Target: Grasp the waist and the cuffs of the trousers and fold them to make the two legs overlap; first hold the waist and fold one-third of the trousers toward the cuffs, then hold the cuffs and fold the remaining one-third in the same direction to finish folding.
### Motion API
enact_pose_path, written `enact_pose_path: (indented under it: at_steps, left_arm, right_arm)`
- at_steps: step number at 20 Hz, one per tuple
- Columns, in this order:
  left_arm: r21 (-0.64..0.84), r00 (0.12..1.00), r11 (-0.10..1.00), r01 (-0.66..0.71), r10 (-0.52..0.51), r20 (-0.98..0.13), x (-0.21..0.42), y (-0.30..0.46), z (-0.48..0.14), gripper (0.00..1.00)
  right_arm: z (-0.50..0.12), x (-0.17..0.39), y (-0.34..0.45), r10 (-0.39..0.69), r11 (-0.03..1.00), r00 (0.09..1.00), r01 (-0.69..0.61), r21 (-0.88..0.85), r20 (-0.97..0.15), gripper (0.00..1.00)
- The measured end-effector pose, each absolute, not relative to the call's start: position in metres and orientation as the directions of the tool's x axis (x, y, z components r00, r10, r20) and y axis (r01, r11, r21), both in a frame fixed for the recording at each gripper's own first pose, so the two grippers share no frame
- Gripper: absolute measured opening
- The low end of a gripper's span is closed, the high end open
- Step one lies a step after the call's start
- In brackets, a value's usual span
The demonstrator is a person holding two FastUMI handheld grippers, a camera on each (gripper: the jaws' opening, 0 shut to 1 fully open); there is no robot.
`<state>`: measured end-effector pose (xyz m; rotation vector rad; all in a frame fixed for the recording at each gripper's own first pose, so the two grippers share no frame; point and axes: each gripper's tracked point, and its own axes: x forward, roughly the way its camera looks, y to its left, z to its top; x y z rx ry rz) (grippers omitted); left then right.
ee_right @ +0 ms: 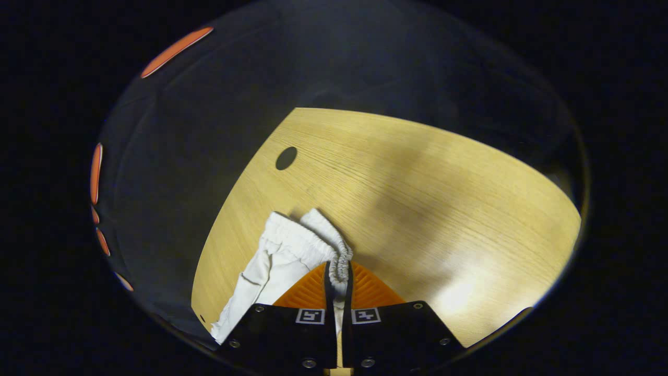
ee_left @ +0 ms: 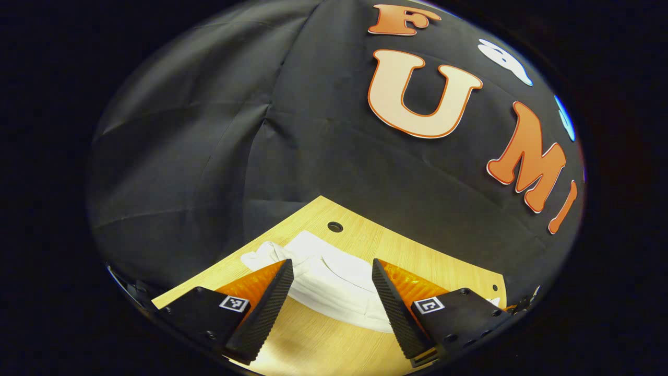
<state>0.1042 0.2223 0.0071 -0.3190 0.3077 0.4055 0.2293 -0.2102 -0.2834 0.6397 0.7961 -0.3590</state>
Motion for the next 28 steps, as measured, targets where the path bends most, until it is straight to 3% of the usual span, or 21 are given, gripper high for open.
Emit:
enact_pose_path:
  at_steps: [7, 8, 10, 15, 19, 28]
  left_arm:
    - [-0.279, 0.902, 0.89, -0.36, 0.256, -0.347, 0.106, 0.226, 0.008, 0.95]
    - [-0.284, 0.905, 0.893, -0.35, 0.243, -0.35, 0.108, 0.224, 0.008, 0.99]
    - [-0.299, 0.907, 0.892, -0.339, 0.226, -0.356, 0.107, 0.225, 0.009, 0.95]
    - [-0.307, 0.918, 0.9, -0.308, 0.197, -0.344, 0.108, 0.231, 0.011, 0.99]
    - [-0.299, 0.923, 0.912, -0.281, 0.171, -0.345, 0.106, 0.237, 0.01, 0.99]
    - [-0.321, 0.916, 0.899, -0.298, 0.174, -0.361, 0.095, 0.248, 0.007, 0.99]
  right_arm:
    - [-0.201, 0.233, -0.146, -0.04, 0.813, 0.769, 0.396, 0.427, -0.638, 0.04]
    - [-0.189, 0.229, -0.133, -0.04, 0.823, 0.781, 0.379, 0.422, -0.624, 0.04]
    - [-0.165, 0.224, -0.114, -0.033, 0.846, 0.796, 0.344, 0.407, -0.605, 0.04]
    - [-0.095, 0.218, -0.086, 0.003, 0.885, 0.818, 0.265, 0.382, -0.575, 0.04]
    - [-0.046, 0.204, -0.07, 0.076, 0.906, 0.819, 0.182, 0.383, -0.569, 0.04]
    - [-0.028, 0.2, -0.065, 0.23, 0.932, 0.735, 0.023, 0.362, -0.638, 0.04]
